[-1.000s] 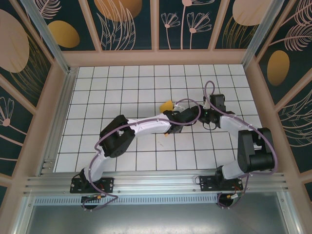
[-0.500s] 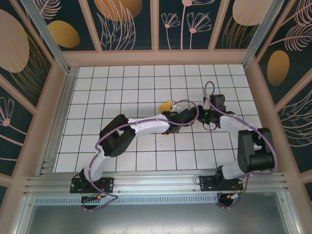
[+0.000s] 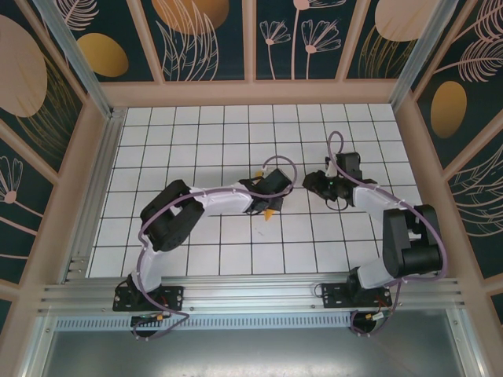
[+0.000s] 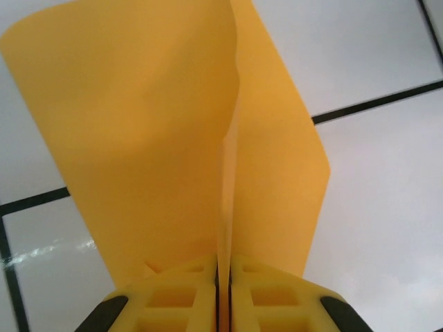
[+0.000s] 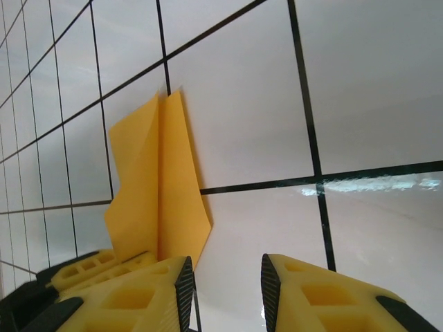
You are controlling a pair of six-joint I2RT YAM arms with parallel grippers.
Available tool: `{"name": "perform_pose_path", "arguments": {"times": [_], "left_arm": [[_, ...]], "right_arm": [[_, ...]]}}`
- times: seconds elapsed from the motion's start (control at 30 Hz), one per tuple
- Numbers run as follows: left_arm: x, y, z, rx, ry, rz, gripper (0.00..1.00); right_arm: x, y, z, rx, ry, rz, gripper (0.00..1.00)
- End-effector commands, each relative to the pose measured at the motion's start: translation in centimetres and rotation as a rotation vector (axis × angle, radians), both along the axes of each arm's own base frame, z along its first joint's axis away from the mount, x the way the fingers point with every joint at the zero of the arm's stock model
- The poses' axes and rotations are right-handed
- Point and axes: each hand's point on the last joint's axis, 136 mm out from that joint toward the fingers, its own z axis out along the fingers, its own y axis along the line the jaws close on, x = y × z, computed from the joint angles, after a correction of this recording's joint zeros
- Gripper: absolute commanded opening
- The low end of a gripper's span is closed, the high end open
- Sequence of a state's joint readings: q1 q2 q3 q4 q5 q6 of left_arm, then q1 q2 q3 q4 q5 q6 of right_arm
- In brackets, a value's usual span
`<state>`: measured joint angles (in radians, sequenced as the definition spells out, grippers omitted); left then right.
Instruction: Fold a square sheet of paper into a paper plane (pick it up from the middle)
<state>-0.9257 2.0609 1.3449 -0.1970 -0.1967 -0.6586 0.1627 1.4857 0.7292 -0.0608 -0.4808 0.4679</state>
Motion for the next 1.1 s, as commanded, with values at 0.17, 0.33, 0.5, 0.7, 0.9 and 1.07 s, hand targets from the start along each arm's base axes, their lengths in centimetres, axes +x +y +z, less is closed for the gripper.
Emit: {"name": "perform_pose_path", "arguments": {"times": [0.17, 0.33, 0.5, 0.7, 0.9, 1.07], "left_arm": [[-0.4, -2.9, 3.6, -0.420, 0.053, -0.054, 0.18], [-0.7, -2.9, 4.3, -0.573, 0.070, -0.064, 0.19], [-0.7, -2.3, 4.7, -0.639, 0.063, -0.062, 0.19], [-1.1, -2.0, 5.0, -0.735, 0.087, -0.075, 0.22], [-1.0, -1.7, 4.4, -0.710, 0.094, -0.064, 0.22], [-0.8, -1.7, 4.6, -0.692, 0.087, -0.077, 0.28]], "right_arm": [[-0.9, 2.6, -0.5, 0.020, 0.020, 0.086, 0.34], [-1.5, 4.5, -0.4, 0.054, 0.028, 0.126, 0.30], [-1.5, 5.1, -0.6, 0.073, 0.034, 0.106, 0.24], [-1.2, 6.8, -0.4, 0.080, 0.032, 0.144, 0.19], [0.1, 7.5, -0.3, 0.081, 0.023, 0.143, 0.15], [0.1, 7.9, -0.6, 0.068, 0.035, 0.159, 0.14]]}}
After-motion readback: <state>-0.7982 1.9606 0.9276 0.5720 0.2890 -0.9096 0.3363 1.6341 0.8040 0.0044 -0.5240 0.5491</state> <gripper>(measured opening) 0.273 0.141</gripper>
